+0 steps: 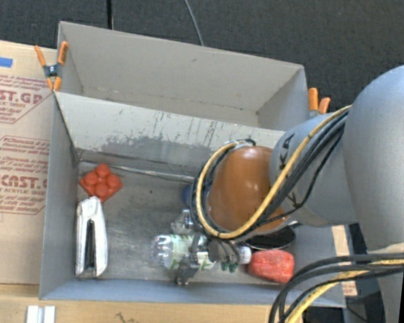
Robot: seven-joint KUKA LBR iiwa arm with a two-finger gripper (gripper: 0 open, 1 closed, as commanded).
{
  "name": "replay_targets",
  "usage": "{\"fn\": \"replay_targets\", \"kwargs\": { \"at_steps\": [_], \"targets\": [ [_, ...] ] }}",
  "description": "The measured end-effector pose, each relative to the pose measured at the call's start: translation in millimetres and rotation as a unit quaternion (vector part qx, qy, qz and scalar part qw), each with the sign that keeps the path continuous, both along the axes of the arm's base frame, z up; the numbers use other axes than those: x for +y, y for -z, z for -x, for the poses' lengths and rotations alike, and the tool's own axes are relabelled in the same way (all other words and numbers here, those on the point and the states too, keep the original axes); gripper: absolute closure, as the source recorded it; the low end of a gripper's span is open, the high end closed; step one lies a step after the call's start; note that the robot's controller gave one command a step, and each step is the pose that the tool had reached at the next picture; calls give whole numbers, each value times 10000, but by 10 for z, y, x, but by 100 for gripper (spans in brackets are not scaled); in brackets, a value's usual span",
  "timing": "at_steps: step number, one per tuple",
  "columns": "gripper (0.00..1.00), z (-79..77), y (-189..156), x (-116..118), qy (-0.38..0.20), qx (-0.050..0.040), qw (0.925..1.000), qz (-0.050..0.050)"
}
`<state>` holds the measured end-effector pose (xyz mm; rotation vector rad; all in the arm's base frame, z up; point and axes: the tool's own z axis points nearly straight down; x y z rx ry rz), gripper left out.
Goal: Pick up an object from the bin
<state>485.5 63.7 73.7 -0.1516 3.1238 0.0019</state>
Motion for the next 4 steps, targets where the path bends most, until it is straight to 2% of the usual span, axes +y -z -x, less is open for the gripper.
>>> {"fn": "replay_targets", "kwargs": {
  "at_steps": [2,3,4],
  "targets": [
    [100,16,-28,-3,4,23,10000,2],
    [100,43,-217,-4,-1,91,10000,12],
    [100,28,-388,-1,1,68,10000,10]
  ]
}}
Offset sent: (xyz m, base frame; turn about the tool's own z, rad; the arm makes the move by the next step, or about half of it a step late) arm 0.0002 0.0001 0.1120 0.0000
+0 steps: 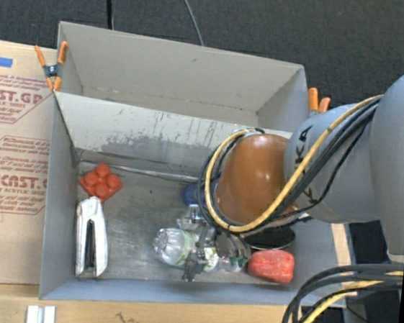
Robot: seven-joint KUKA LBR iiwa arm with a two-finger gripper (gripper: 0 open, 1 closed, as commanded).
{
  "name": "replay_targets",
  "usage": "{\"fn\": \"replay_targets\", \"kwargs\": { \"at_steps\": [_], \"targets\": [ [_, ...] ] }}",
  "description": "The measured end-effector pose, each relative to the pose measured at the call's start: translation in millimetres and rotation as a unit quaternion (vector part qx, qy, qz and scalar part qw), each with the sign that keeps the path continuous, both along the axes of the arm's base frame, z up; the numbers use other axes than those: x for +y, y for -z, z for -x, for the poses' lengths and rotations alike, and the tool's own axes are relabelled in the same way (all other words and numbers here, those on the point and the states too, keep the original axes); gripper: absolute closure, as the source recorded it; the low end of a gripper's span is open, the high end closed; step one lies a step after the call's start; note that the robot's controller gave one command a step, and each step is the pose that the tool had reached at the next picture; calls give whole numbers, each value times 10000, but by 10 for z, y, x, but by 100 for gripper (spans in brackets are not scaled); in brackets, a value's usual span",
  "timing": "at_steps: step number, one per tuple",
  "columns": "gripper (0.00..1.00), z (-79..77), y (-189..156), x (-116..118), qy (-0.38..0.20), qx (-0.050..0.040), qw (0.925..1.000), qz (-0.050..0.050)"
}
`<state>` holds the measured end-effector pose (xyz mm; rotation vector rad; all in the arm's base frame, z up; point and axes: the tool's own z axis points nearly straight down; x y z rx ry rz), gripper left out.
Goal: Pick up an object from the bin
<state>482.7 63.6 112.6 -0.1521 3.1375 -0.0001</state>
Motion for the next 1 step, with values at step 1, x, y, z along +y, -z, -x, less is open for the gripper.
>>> {"fn": "replay_targets", "kwargs": {
  "at_steps": [1],
  "targets": [
    [100,-6,-76,2,-2,-15,10000,-2]
  ]
}}
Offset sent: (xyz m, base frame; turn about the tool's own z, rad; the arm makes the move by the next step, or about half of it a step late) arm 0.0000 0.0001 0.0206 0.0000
